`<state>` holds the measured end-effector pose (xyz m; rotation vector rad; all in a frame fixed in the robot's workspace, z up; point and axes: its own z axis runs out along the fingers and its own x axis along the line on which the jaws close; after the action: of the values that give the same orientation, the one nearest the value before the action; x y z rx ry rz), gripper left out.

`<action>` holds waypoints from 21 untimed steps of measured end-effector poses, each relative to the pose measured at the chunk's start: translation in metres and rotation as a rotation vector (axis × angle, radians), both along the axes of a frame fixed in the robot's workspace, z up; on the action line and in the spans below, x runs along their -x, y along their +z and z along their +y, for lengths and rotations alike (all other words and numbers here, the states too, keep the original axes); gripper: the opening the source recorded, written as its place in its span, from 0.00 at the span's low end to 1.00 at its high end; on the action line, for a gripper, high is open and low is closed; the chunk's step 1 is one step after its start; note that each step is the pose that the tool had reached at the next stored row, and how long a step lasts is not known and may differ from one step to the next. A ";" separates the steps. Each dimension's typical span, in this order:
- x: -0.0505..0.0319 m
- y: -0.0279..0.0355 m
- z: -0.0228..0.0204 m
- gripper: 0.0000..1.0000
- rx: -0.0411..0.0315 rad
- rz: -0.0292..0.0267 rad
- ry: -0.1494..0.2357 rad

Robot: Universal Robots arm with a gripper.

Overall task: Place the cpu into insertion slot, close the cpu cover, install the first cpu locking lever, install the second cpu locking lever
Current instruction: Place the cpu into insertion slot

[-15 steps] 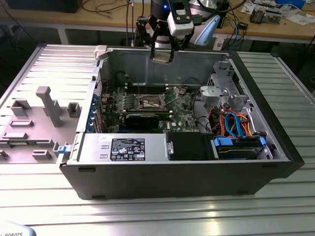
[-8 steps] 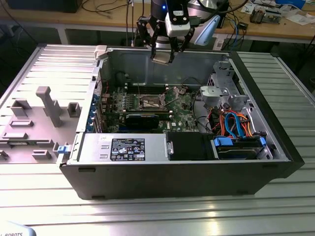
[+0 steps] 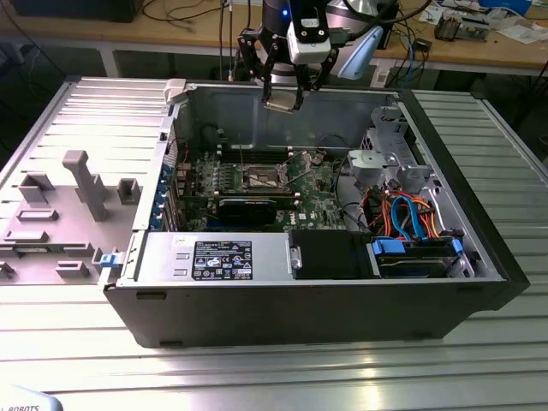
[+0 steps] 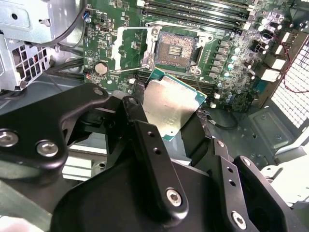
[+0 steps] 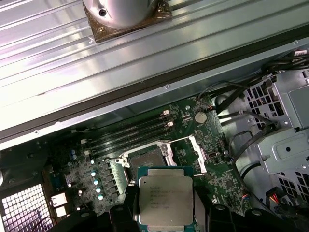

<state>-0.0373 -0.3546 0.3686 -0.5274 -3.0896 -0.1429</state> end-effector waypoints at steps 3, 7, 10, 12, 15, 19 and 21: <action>0.0001 0.0000 0.0000 0.54 0.0000 0.0000 -0.002; 0.0002 0.0000 0.0000 0.54 0.0000 0.0000 -0.007; 0.0004 -0.0001 0.0000 0.54 0.0001 0.0001 -0.025; 0.0008 -0.0001 0.0000 0.54 0.0000 0.0000 -0.044; 0.0009 -0.0002 0.0000 0.54 0.0000 0.0000 -0.072; 0.0009 -0.0003 0.0000 0.54 0.0000 0.0000 -0.101; 0.0009 -0.0003 0.0000 0.54 0.0000 0.0000 -0.102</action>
<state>-0.0382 -0.3546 0.3683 -0.6847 -3.0634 -0.1432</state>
